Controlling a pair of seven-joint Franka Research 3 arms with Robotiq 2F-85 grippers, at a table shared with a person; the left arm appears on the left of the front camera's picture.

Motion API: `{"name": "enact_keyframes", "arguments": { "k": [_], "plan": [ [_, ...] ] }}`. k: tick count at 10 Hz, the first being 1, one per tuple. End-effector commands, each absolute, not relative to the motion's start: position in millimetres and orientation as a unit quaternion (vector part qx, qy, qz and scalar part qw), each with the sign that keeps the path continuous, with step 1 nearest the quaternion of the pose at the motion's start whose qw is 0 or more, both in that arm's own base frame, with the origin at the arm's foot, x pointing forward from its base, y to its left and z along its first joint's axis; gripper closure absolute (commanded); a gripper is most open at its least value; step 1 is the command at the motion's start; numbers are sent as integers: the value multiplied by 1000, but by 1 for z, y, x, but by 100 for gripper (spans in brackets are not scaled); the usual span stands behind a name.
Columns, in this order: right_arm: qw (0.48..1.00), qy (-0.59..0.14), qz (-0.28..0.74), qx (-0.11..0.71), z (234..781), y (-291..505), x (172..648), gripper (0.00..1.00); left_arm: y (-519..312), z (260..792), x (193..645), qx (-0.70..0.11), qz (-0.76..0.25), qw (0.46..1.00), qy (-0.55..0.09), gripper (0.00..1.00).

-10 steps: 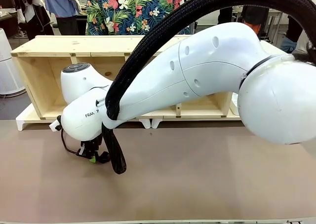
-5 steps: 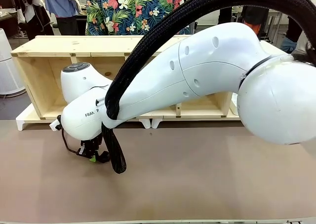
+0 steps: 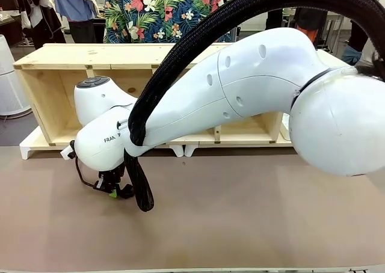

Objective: Perform cable management.
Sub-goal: Pull the grasped Power Cable to the location of the Power Strip.

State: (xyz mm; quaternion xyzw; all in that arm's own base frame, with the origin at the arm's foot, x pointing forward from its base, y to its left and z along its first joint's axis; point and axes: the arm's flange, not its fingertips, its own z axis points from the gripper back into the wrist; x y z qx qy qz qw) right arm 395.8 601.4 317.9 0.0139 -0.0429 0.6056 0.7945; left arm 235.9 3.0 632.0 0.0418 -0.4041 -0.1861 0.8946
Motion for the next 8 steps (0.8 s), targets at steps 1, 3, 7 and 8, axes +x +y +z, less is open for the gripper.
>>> {"name": "enact_keyframes", "arguments": {
  "k": [1, 3, 7, 8],
  "plan": [
    [794, -42, 606, 14, 317, 601, 395, 100, 2, 633, 239, 40, -178, 894, -409, 0],
    [794, -42, 606, 14, 317, 601, 395, 100, 2, 633, 239, 40, -178, 894, -409, 0],
    [800, -37, 599, 3, 324, 601, 386, 85, 2, 633, 239, 40, -178, 894, -409, 0],
    [806, -41, 590, 4, 334, 597, 379, 85, 2, 633, 239, 40, -178, 894, -409, 0]
  ]
}}
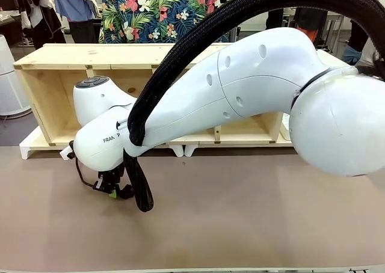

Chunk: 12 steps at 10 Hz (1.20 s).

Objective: Perform cable management.
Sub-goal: Pull the grasped Power Cable to the location of the Power Strip.

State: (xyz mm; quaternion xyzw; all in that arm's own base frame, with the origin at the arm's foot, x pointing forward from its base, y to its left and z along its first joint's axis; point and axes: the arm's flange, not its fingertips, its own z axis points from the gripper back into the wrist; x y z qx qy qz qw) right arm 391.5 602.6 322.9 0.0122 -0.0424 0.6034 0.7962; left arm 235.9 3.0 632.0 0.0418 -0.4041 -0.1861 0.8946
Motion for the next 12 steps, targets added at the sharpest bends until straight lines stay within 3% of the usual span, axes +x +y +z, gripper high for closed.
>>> {"name": "enact_keyframes", "arguments": {
  "k": [1, 12],
  "plan": [
    [811, -51, 583, 2, 342, 591, 368, 85, 2, 633, 239, 40, -178, 894, -409, 0],
    [842, -91, 532, -5, 387, 532, 277, 85, 2, 633, 239, 40, -178, 894, -409, 0]
  ]
}}
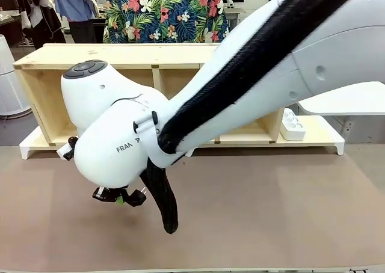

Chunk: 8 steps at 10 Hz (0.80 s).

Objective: Perform cable management.
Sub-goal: Pull the grasped Power Cable to the location of the Power Strip.

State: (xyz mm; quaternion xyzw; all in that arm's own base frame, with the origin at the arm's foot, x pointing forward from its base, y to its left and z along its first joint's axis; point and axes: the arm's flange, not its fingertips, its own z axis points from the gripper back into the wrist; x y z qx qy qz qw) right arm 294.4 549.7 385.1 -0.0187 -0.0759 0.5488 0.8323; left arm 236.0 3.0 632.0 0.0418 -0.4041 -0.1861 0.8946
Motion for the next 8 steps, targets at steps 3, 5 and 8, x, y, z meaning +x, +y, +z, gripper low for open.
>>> {"name": "enact_keyframes", "arguments": {
  "k": [3, 5, 8],
  "plan": [
    [855, -129, 502, -19, 402, 502, 241, 85, 2, 633, 239, 40, -178, 894, -409, 0],
    [860, -137, 490, -23, 406, 487, 222, 85, 2, 633, 239, 40, -178, 894, -409, 0],
    [862, -161, 480, -23, 407, 470, 196, 85, 2, 633, 239, 40, -178, 894, -409, 0]
  ]
}}
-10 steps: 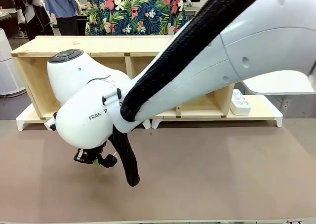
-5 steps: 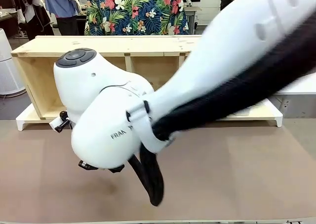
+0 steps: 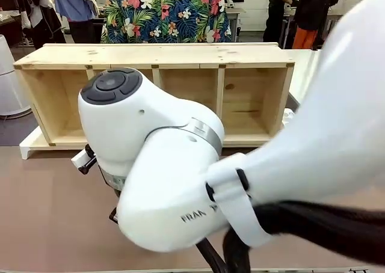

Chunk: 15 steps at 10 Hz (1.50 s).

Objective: Perform cable management.
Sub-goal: Pull the grasped Power Cable to the location of the Power Strip.

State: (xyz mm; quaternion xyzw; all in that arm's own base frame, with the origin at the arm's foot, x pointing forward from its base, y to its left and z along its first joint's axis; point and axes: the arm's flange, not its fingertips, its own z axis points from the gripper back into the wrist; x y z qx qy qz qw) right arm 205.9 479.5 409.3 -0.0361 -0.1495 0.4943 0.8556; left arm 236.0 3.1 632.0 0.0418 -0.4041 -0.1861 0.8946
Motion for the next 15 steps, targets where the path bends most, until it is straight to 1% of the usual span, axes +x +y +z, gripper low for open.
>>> {"name": "enact_keyframes", "arguments": {
  "k": [1, 4, 6, 8, 9, 15],
  "plan": [
    [861, -175, 477, -23, 407, 464, 185, 85, 2, 633, 239, 40, -178, 894, -409, 0],
    [863, -207, 460, -32, 406, 450, 152, 85, 2, 633, 239, 40, -178, 894, -409, 0],
    [867, -219, 447, -32, 402, 443, 139, 85, 2, 633, 239, 40, -178, 894, -409, 0],
    [865, -223, 450, -20, 398, 444, 145, 85, 2, 633, 239, 40, -178, 894, -409, 0],
    [861, -214, 460, -42, 406, 444, 143, 85, 2, 633, 239, 40, -178, 894, -409, 0],
    [861, -214, 460, -42, 406, 444, 143, 85, 2, 633, 239, 40, -178, 894, -409, 0]
  ]
}}
